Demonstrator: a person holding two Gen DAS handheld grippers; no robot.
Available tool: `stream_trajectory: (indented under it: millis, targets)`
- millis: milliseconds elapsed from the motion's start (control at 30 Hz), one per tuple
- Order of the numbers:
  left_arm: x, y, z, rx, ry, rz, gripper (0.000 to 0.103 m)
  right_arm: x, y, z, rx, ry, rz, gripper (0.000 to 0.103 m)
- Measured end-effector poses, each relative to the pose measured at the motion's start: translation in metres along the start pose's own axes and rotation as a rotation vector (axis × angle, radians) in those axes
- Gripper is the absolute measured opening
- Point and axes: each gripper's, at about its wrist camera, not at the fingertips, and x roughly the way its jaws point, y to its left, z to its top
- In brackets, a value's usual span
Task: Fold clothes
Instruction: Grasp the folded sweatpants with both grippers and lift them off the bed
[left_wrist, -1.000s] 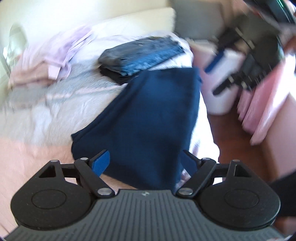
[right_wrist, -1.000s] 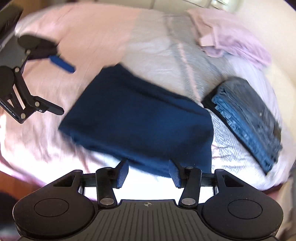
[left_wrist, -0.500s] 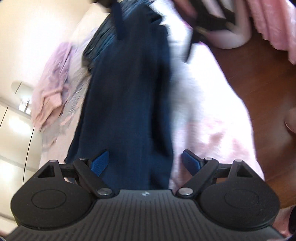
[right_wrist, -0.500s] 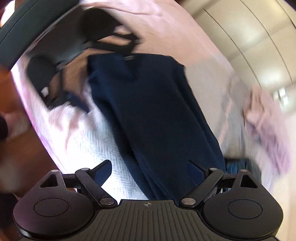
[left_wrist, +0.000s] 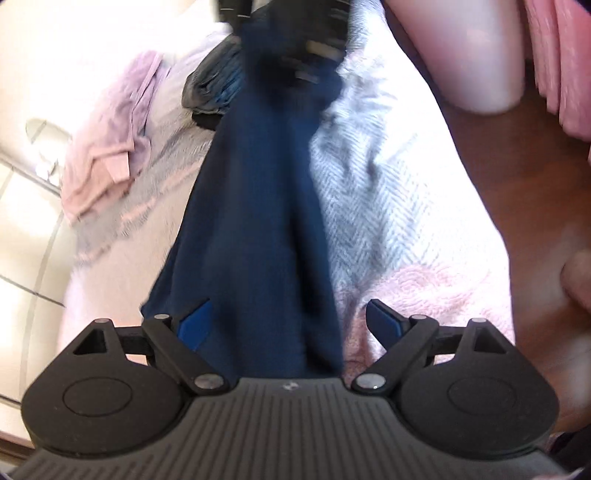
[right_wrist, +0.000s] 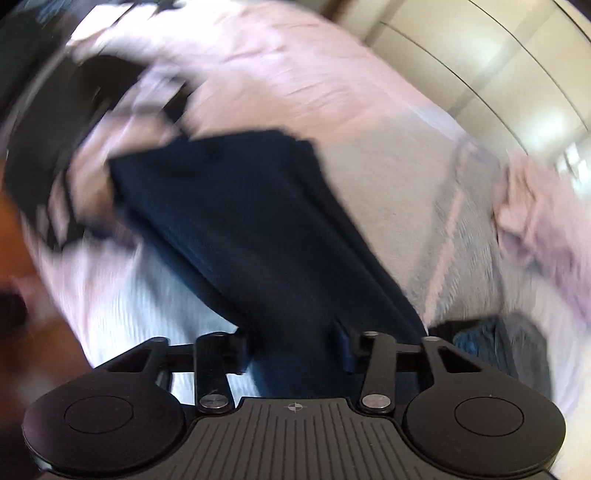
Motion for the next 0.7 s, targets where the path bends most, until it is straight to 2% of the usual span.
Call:
stream_trajectory:
  millis: [67,100,167,200,233,333,400,433,467,567,633,700]
  targets:
    - [0.004,0.000,0.003,0.024,0.004,0.030,0.089,-0.003,-0.025,0.009,0.114,-0.006,0.023,0.041]
    - [0.008,0.003,0.004,0.035,0.013,0.044,0.088,-0.002,-0.032,0.012,0.131,-0.003,0.027,0.041]
    - [0.017,0.016,0.004,0.039,0.045,0.057,0.077,-0.001,-0.041,0.017,0.154,0.001,0.034,0.041]
    - [0.022,0.024,0.004,0.035,0.060,0.056,0.068,-0.001,-0.043,0.018,0.161,0.002,0.038,0.041]
    - [0.026,0.034,0.004,0.019,0.072,0.045,0.063,-0.001,-0.045,0.019,0.167,0.003,0.041,0.041]
    - [0.024,0.069,0.002,-0.090,0.078,-0.055,0.052,-0.003,-0.034,0.014,0.139,0.004,0.019,0.041]
    - [0.023,0.097,0.001,-0.193,0.081,-0.128,0.049,-0.003,-0.015,0.007,0.067,0.007,-0.035,0.048]
    - [0.024,0.111,0.001,-0.242,0.080,-0.158,0.049,-0.002,-0.005,0.003,0.019,0.012,-0.072,0.074]
    - [0.025,0.124,0.001,-0.278,0.075,-0.178,0.049,-0.001,0.005,-0.001,-0.030,0.017,-0.108,0.089]
    - [0.024,0.152,0.003,-0.350,0.059,-0.220,0.049,0.005,0.030,-0.011,-0.180,0.012,-0.125,0.089]
    - [0.025,0.161,0.005,-0.351,0.049,-0.238,0.049,0.016,0.044,-0.014,-0.294,0.020,-0.133,0.089]
    - [0.024,0.159,0.006,-0.324,0.046,-0.241,0.049,0.034,0.046,-0.020,-0.343,0.032,-0.142,0.089]
